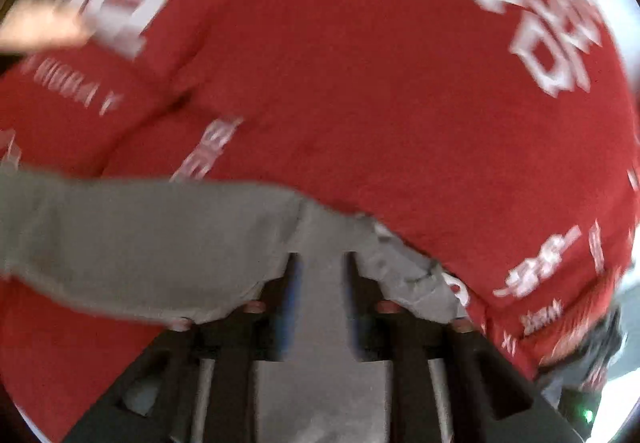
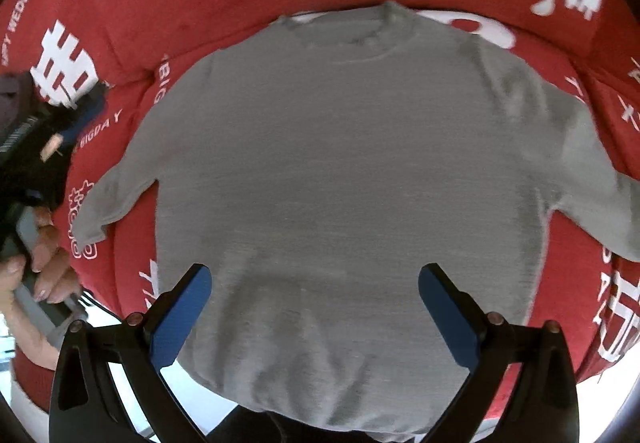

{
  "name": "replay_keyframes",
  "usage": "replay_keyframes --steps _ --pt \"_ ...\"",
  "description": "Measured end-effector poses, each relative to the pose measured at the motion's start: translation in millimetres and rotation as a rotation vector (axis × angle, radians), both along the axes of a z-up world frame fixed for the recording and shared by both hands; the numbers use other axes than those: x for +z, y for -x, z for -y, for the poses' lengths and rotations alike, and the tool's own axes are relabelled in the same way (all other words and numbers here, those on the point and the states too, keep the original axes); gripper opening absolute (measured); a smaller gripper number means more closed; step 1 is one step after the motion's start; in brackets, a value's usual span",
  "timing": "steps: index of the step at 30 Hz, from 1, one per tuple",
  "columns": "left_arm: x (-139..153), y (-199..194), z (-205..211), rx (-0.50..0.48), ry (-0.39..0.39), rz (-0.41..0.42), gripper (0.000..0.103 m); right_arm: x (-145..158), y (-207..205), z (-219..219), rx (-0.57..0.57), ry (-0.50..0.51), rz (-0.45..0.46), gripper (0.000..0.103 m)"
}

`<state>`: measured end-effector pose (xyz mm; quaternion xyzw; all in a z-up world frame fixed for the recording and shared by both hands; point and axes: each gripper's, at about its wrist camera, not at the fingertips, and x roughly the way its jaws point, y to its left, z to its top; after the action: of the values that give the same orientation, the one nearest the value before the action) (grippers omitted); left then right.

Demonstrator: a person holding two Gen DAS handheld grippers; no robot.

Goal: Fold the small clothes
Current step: 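Grasp the sweater sleeve cuff with the left gripper and lift it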

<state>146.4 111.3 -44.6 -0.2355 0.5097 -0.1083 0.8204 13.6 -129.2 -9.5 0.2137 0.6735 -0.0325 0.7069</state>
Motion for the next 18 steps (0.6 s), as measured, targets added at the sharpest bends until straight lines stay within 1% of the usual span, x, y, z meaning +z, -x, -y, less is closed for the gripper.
replay_keyframes --steps 1,2,4,6,8,10,13,14,17,18 --pt "-3 4 -12 0.057 -0.045 -0.018 0.091 0 3 6 -0.007 0.003 -0.001 0.103" --pt "-5 9 -22 0.101 -0.085 -0.02 0.095 0 6 11 -0.014 0.005 -0.005 0.103" --pt "-10 12 -50 0.147 -0.121 -0.03 0.095 -7 10 19 -0.032 0.002 -0.023 0.103" --pt "-21 16 -85 0.217 -0.161 -0.07 0.095 -15 13 21 -0.045 -0.005 -0.04 0.103" --pt "-34 23 -120 0.287 -0.162 -0.113 0.095 -23 14 18 -0.041 -0.013 -0.058 0.103" --pt "-52 29 -162 0.379 -0.123 -0.167 0.095 -31 12 9 -0.023 -0.018 -0.074 0.103" --pt "-80 42 -210 0.506 -0.058 -0.228 0.095 -38 6 -8 0.016 -0.025 -0.086 0.103" --pt "-92 44 -225 0.542 -0.009 -0.249 0.095 -39 4 -14 0.03 -0.024 -0.086 0.103" --pt "-122 48 -250 0.595 0.153 -0.278 0.095 -44 -7 -34 0.078 -0.021 -0.086 0.103" --pt "-126 47 -254 0.608 0.179 -0.282 0.095 -45 -10 -41 0.092 -0.02 -0.086 0.103"
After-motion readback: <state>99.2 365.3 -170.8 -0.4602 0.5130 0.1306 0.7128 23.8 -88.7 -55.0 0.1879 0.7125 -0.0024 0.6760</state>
